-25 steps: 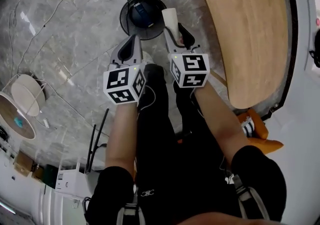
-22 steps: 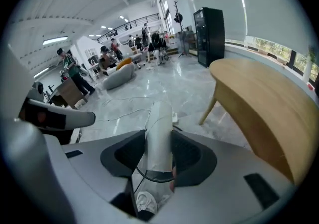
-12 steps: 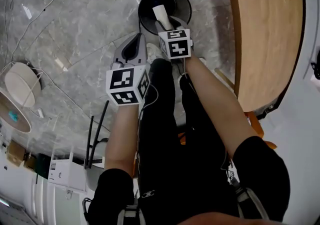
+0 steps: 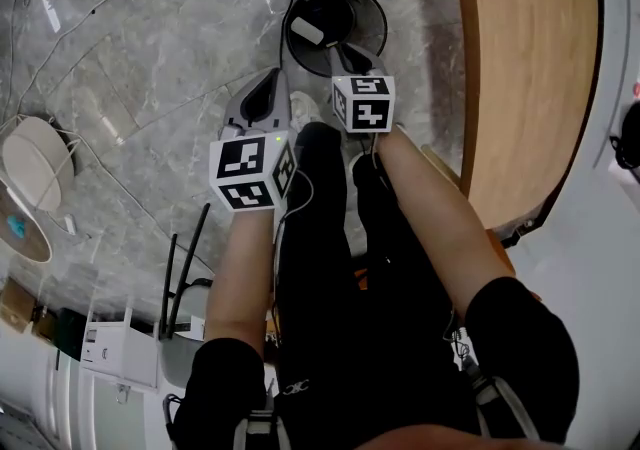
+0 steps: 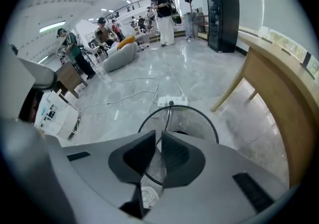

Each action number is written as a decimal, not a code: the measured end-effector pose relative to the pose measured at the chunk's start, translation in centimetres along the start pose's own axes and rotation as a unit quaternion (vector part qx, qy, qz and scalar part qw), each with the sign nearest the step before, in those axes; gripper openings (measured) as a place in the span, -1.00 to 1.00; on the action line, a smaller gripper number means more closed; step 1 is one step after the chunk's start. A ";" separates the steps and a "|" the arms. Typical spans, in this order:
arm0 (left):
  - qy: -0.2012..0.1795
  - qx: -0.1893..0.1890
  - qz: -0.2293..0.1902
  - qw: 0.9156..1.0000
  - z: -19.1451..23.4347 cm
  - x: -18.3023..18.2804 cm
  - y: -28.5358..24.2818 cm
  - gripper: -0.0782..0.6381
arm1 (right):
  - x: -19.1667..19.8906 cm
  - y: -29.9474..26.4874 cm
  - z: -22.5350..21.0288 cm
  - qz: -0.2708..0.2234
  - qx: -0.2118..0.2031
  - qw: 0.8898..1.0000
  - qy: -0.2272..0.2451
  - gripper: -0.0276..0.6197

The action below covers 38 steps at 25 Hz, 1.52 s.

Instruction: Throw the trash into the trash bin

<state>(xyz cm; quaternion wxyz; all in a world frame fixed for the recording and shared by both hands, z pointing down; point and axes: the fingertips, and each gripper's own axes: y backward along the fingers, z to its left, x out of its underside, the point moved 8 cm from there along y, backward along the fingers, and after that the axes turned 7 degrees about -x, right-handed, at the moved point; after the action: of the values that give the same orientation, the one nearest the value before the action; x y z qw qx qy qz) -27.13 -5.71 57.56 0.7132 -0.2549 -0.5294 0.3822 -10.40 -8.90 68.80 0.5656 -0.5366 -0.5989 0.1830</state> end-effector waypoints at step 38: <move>-0.096 -0.048 -0.393 0.913 -35.8 -22.7 50.6 -0.75 | -21.6 74.4 7.5 -0.497 -0.085 0.853 0.134 -0.88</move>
<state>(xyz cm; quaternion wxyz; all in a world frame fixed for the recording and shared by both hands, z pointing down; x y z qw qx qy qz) -10.35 6.47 -5.14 0.7387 -0.0224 -0.6703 0.0679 10.81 2.24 -5.29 0.6082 -0.2329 -0.7173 -0.2478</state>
